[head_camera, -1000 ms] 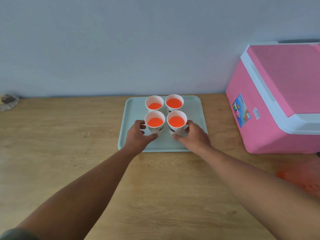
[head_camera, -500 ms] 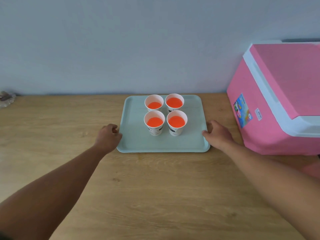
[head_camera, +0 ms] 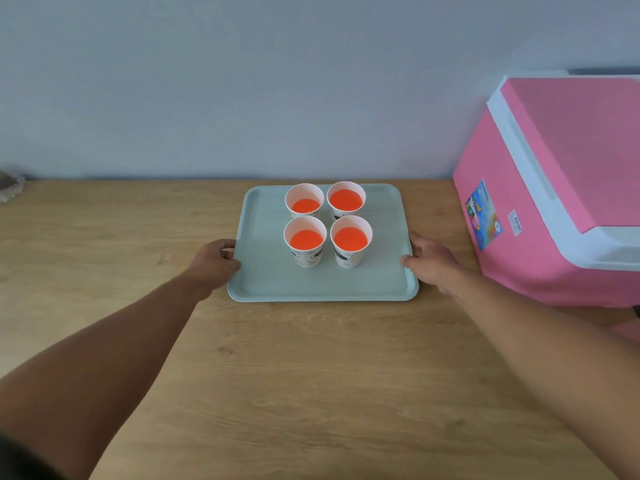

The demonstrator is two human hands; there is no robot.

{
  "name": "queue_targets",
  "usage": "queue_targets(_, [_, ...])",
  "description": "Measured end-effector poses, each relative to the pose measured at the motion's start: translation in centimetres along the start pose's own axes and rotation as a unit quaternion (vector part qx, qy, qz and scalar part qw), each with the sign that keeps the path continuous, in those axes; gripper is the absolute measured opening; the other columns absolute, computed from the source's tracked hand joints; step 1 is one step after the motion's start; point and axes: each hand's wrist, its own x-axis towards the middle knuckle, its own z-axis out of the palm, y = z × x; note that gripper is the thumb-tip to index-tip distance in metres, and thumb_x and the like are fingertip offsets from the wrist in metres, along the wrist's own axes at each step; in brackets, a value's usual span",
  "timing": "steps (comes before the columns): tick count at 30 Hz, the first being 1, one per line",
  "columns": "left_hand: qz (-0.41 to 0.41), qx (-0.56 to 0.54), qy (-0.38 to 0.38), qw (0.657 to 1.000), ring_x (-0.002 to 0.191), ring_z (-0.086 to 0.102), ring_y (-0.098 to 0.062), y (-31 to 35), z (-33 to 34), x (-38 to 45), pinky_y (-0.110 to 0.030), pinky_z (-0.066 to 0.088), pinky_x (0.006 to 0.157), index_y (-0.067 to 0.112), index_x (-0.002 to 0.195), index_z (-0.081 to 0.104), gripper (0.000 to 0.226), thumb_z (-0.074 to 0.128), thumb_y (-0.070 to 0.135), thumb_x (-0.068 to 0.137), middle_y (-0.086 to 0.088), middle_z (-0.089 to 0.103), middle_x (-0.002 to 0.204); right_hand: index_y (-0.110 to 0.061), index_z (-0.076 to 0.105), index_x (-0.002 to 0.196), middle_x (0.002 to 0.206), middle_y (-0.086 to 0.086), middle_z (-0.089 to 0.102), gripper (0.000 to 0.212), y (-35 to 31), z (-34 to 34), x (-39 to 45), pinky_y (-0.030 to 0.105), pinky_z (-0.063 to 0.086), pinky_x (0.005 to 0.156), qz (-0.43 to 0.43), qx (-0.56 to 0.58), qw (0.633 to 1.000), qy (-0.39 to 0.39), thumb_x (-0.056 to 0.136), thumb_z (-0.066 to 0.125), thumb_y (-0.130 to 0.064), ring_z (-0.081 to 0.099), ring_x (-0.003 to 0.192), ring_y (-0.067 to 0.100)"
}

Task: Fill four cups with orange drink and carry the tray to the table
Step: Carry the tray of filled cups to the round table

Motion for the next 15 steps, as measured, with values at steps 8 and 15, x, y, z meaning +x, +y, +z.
queue_targets(8, [-0.008,-0.021,0.031,0.999,0.07,0.049,-0.019,-1.0,0.2,-2.6,-0.033,0.047,0.07,0.027,0.112,0.066,0.044,0.055,-0.005,0.084,0.0,0.049,0.072,-0.045,0.053,0.148,0.122,-0.011,0.075,0.063,1.0,0.6,-1.2,0.035,0.057,0.099,-0.012,0.036,0.999,-0.011,0.092,0.066,-0.019,0.071,0.11,0.014])
queue_targets(15, [-0.009,-0.027,0.052,0.998,0.073,0.053,-0.02,-2.0,0.1,-4.9,-0.032,0.047,0.071,0.026,0.112,0.068,0.044,0.057,-0.002,0.081,-0.001,0.054,0.077,-0.036,0.061,0.144,0.102,-0.016,0.075,0.058,1.9,0.9,-3.7,0.031,0.056,0.095,-0.026,0.058,0.998,-0.009,0.091,0.069,-0.014,0.072,0.101,0.011])
